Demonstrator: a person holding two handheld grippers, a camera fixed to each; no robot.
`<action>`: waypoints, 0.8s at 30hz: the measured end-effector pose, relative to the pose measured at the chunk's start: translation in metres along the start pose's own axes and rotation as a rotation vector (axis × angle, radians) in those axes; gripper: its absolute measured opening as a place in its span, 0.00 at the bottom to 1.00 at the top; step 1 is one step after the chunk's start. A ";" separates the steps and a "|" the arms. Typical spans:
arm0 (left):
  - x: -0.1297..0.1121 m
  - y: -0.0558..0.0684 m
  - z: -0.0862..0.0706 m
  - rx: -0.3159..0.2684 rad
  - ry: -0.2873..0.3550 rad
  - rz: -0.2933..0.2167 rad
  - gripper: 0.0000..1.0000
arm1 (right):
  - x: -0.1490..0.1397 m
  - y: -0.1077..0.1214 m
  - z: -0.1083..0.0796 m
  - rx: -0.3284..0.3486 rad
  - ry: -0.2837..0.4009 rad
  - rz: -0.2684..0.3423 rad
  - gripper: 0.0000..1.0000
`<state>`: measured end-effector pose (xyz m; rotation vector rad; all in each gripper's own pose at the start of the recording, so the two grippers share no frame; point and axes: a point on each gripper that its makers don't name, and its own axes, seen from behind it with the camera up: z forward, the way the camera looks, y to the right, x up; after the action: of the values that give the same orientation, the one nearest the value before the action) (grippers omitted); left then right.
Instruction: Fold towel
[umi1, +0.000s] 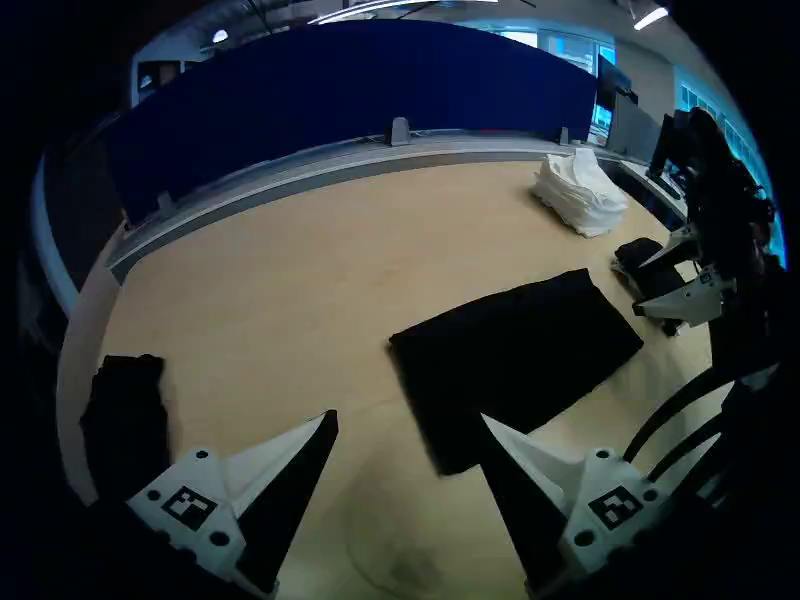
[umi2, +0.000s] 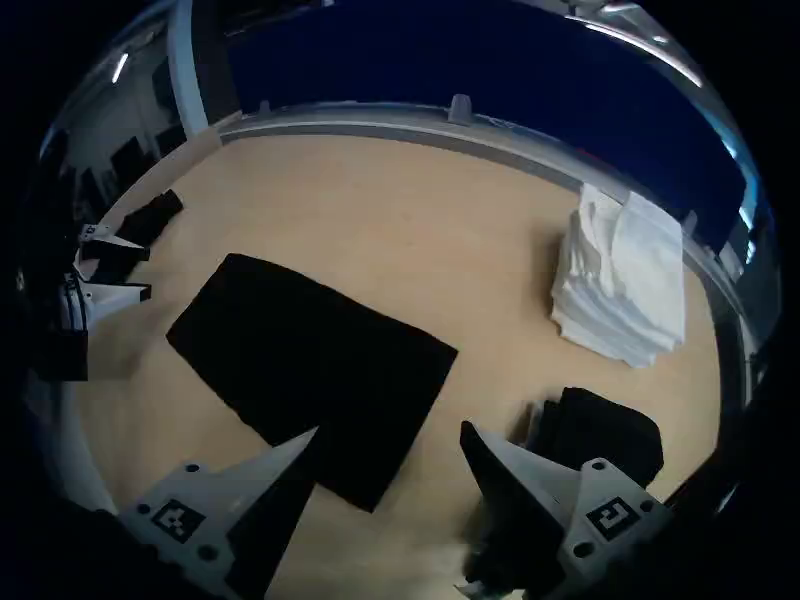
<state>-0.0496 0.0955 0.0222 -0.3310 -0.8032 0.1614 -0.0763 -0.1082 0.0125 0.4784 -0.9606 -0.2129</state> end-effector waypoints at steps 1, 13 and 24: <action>-0.001 -0.002 -0.004 0.007 0.004 -0.011 0.96 | -0.002 -0.001 -0.001 0.003 -0.003 -0.006 1.00; -0.031 -0.026 -0.049 0.105 0.040 -0.125 0.96 | -0.031 -0.015 -0.007 0.053 -0.053 -0.054 1.00; -0.071 -0.034 -0.079 0.154 0.033 -0.182 0.96 | -0.051 -0.029 -0.009 0.084 -0.095 -0.126 1.00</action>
<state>-0.0401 0.0272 -0.0650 -0.1140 -0.7791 0.0471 -0.0964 -0.1118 -0.0428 0.6109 -1.0361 -0.3125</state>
